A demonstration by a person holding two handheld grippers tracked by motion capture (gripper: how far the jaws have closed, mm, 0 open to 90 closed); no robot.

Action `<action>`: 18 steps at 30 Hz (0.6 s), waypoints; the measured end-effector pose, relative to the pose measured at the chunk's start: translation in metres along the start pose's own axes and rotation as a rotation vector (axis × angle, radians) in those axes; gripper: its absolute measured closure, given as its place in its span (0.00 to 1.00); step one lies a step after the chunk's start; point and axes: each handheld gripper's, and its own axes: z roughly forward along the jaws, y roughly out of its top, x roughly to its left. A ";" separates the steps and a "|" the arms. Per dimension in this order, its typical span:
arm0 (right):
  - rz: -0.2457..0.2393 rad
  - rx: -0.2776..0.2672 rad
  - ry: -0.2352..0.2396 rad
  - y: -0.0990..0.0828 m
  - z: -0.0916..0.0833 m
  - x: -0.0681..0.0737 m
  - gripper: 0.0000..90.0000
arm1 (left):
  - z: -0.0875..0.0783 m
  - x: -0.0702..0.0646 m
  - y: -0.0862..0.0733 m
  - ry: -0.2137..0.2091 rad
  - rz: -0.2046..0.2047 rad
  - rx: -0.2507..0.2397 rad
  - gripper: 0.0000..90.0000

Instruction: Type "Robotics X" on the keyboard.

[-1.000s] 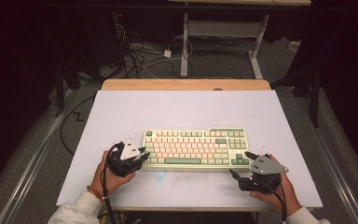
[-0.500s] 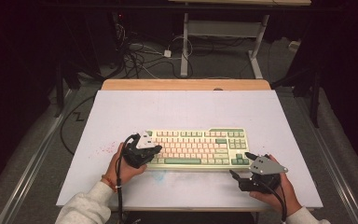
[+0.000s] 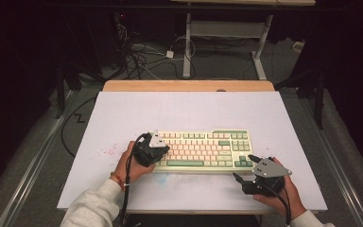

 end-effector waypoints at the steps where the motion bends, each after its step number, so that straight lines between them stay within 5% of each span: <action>1: -0.002 0.002 0.001 0.000 0.000 0.000 0.23 | 0.000 0.002 -0.001 -0.012 -0.007 -0.006 0.97; 8: 0.001 -0.004 -0.003 0.001 -0.001 0.000 0.23 | -0.010 -0.002 0.000 0.044 0.025 -0.020 0.94; 18: 0.005 -0.008 -0.007 0.002 -0.002 -0.001 0.23 | -0.022 -0.001 0.000 0.048 0.013 -0.067 0.95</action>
